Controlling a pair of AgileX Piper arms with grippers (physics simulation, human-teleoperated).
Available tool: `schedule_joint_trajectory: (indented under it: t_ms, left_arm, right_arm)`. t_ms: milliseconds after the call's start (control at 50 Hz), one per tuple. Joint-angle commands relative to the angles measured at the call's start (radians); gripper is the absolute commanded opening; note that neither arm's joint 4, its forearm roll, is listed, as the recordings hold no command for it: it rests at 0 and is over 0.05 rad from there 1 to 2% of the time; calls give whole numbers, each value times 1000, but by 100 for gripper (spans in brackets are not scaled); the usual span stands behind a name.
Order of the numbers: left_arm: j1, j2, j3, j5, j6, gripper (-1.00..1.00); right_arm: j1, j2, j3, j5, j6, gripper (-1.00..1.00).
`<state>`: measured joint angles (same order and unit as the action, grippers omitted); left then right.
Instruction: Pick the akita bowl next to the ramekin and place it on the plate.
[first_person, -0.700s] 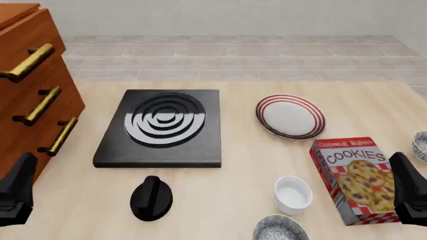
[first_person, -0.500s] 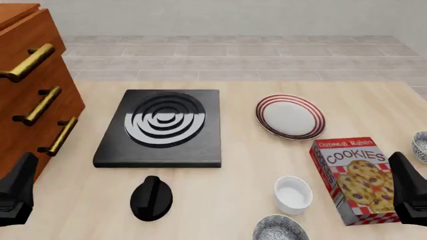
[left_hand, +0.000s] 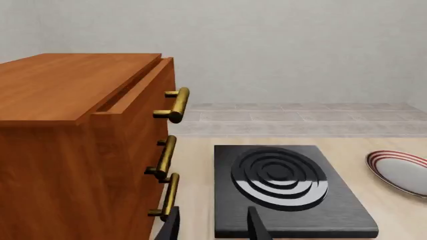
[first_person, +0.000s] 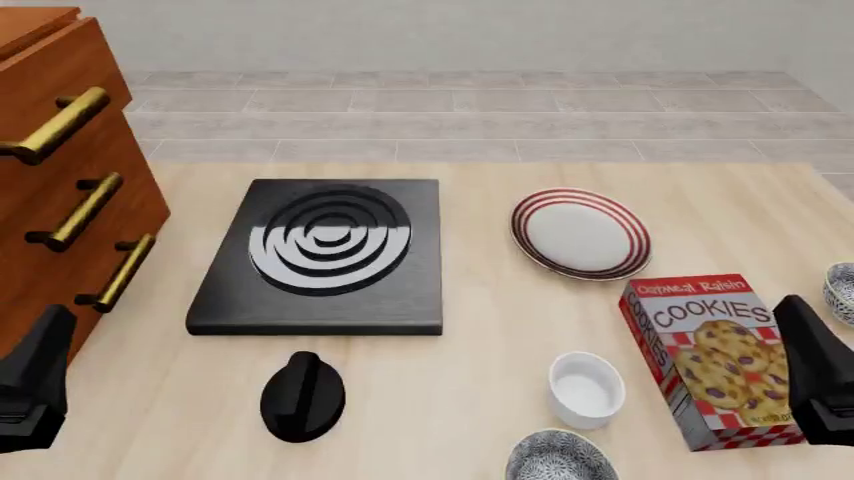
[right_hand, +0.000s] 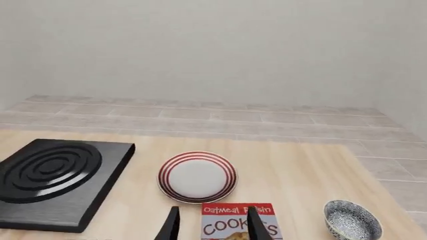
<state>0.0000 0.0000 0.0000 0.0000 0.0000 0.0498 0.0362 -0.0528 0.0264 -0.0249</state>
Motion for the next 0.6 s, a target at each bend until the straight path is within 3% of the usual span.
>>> schedule_joint_trajectory:
  t_ms: [20,300,500,560,600]
  left_arm:
    - [0,0,0,0,0,100]
    - [0,0,0,0,0,100]
    - [0,0,0,0,0,100]
    - [0,0,0,0,0,100]
    - [0,0,0,0,0,100]
  right_arm:
    - [52,49,-83,44,-28,100]
    - [125,107,-204,164,-59,100]
    - [133,149,-262,228,-71,100]
    - [132,164,-282,249,-67,100]
    - [126,175,-308,274,-36,100]
